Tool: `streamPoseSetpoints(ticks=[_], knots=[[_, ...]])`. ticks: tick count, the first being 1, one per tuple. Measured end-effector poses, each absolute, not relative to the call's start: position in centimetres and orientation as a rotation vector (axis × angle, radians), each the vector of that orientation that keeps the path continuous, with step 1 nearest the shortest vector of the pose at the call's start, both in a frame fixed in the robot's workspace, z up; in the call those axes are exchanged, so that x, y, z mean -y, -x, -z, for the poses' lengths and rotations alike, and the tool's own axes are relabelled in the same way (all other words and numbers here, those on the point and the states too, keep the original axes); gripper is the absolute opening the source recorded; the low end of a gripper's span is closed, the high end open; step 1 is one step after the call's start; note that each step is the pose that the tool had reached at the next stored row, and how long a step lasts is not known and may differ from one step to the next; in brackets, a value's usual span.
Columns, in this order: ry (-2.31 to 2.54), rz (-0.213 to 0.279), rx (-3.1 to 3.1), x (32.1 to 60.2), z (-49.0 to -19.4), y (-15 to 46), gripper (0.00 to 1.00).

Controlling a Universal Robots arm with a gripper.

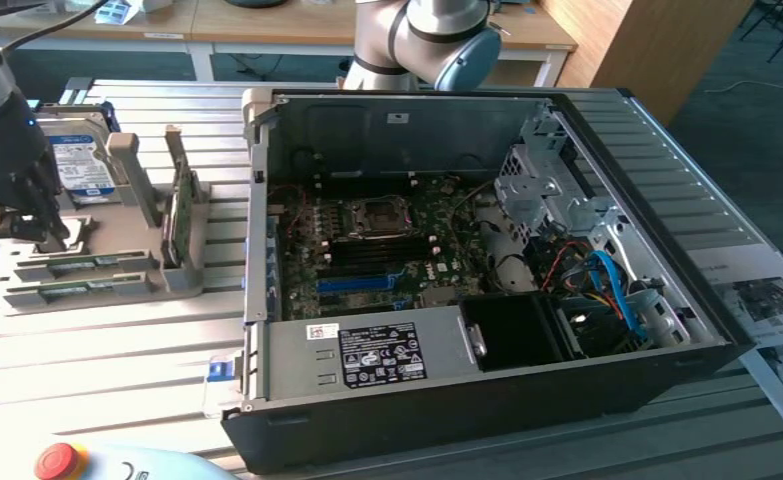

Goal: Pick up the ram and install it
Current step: 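Pick up the ram and move it above insertion slot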

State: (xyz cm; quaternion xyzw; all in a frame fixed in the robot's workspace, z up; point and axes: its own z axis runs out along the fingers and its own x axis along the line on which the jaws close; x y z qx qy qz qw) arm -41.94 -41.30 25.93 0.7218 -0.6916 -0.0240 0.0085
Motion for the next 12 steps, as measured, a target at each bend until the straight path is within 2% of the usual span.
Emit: streamPoseSetpoints(ticks=[12], knots=[[-2.256,0.075,2.161,41.3,-24.8,41.9,0.24]])
